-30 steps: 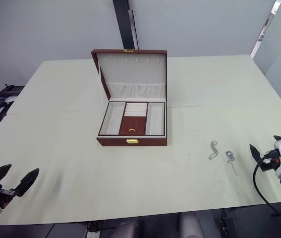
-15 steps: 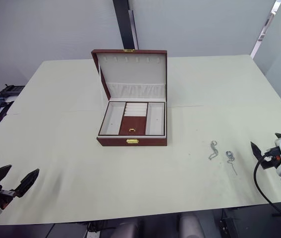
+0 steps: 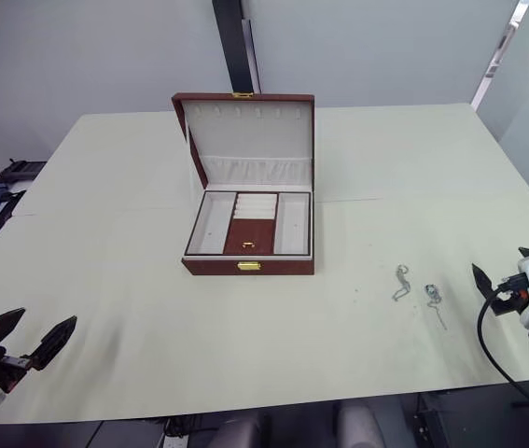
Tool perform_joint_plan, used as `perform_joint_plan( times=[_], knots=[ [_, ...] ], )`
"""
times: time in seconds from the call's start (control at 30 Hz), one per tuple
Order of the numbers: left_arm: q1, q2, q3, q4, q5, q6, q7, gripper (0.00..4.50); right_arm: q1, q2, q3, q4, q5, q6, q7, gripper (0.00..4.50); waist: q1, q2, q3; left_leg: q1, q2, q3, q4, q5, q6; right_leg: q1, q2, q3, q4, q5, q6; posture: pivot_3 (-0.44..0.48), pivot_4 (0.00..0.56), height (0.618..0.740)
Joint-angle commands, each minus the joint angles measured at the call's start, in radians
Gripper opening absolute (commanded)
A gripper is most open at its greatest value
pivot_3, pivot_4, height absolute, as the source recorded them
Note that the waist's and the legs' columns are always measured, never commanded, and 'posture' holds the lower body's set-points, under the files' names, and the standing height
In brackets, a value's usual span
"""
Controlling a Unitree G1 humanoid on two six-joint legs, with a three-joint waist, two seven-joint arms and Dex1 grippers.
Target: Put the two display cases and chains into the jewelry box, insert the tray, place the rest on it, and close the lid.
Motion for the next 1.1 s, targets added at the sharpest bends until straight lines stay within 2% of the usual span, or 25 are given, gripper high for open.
perform_joint_plan(
  times=[0.03, 0.3, 0.5, 0.63, 0.87, 1.1],
  knots=[
    [0.018, 0.02, 0.045, -0.042, -0.017, 0.0, -0.003, 4.5, -0.02, -0.019, -0.007, -0.002, 0.007, -0.019, -0.011, 4.47, 0.0, 0.0, 0.0, 0.0, 0.0, 0.0, 0.0, 0.0, 0.0, 0.0, 0.0, 0.0, 0.0, 0.0, 0.0, 0.0, 0.15, 0.74],
    [0.033, 0.039, 0.027, -0.108, -0.046, -0.007, -0.052, 4.5, -0.072, -0.036, -0.001, 0.028, 0.005, -0.02, -0.011, 4.47, 0.0, 0.0, 0.0, 0.0, 0.0, 0.0, 0.0, 0.0, 0.0, 0.0, 0.0, 0.0, 0.0, 0.0, 0.0, 0.0, 0.15, 0.74],
    [0.091, 0.058, 0.001, -0.2, -0.101, 0.017, -0.151, 4.5, -0.039, -0.052, -0.005, -0.029, 0.03, 0.002, 0.03, 4.47, 0.0, 0.0, 0.0, 0.0, 0.0, 0.001, 0.0, 0.0, 0.0, 0.0, 0.0, 0.0, 0.0, 0.0, 0.0, 0.0, 0.15, 0.74],
    [0.084, 0.097, -0.062, -0.262, -0.139, 0.05, -0.215, 4.5, 0.0, -0.058, -0.005, -0.092, 0.085, 0.045, 0.087, 4.47, 0.002, 0.0, 0.0, 0.0, 0.0, 0.001, 0.0, 0.0, 0.0, 0.0, 0.0, 0.0, 0.0, 0.0, 0.0, 0.0, 0.15, 0.74],
    [-0.043, 0.201, -0.182, -0.326, -0.192, 0.147, -0.237, 4.5, 0.14, -0.08, -0.022, -0.27, 0.222, 0.201, 0.182, 4.47, 0.002, 0.0, 0.0, 0.0, 0.0, 0.0, 0.0, 0.0, 0.0, 0.001, 0.0, 0.0, 0.001, 0.0, 0.0, 0.0, 0.15, 0.74],
    [-0.19, 0.247, -0.277, -0.325, -0.199, 0.18, -0.257, 4.5, 0.225, -0.094, 0.024, -0.353, 0.2, 0.27, 0.174, 4.47, 0.0, 0.001, -0.001, 0.001, 0.0, 0.0, 0.0, 0.0, 0.0, 0.001, 0.001, 0.0, 0.001, 0.0, 0.0, 0.0, 0.15, 0.74]
  ],
)
